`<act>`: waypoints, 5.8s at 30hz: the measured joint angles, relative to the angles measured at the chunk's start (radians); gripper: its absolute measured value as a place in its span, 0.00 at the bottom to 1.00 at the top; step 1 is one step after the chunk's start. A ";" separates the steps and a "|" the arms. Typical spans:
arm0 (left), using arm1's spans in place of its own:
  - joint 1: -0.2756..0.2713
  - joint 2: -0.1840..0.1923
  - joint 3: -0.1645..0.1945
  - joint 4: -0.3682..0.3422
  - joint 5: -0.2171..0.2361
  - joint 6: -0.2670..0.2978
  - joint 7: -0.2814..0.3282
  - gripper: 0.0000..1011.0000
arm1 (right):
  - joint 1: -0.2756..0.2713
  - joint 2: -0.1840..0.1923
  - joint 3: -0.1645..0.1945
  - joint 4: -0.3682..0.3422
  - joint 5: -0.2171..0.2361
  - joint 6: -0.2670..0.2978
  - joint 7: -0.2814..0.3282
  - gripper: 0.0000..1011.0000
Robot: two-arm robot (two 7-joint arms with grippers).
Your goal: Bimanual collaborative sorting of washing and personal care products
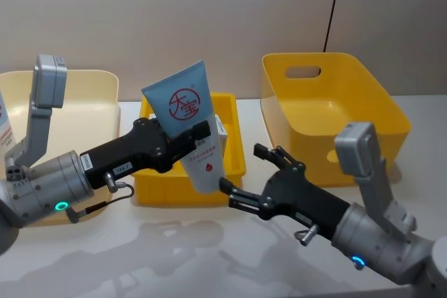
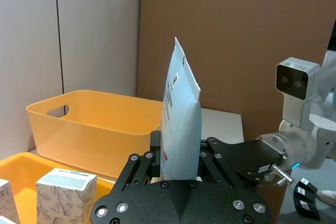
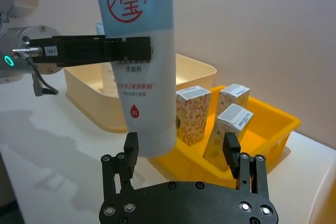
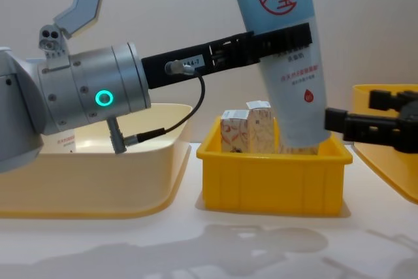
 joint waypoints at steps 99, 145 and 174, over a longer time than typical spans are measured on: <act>0.000 0.000 0.000 0.000 0.000 0.000 -0.001 0.99 | 0.176 -0.121 -0.086 0.126 -0.101 -0.002 -0.140 0.61; 0.000 0.000 0.000 0.000 0.000 0.000 0.000 0.99 | 0.310 -0.236 0.096 0.308 -0.408 0.021 -0.620 0.61; 0.000 0.000 0.000 0.000 0.000 0.000 0.000 0.99 | 0.382 -0.309 0.101 0.465 -0.509 0.207 -0.742 0.76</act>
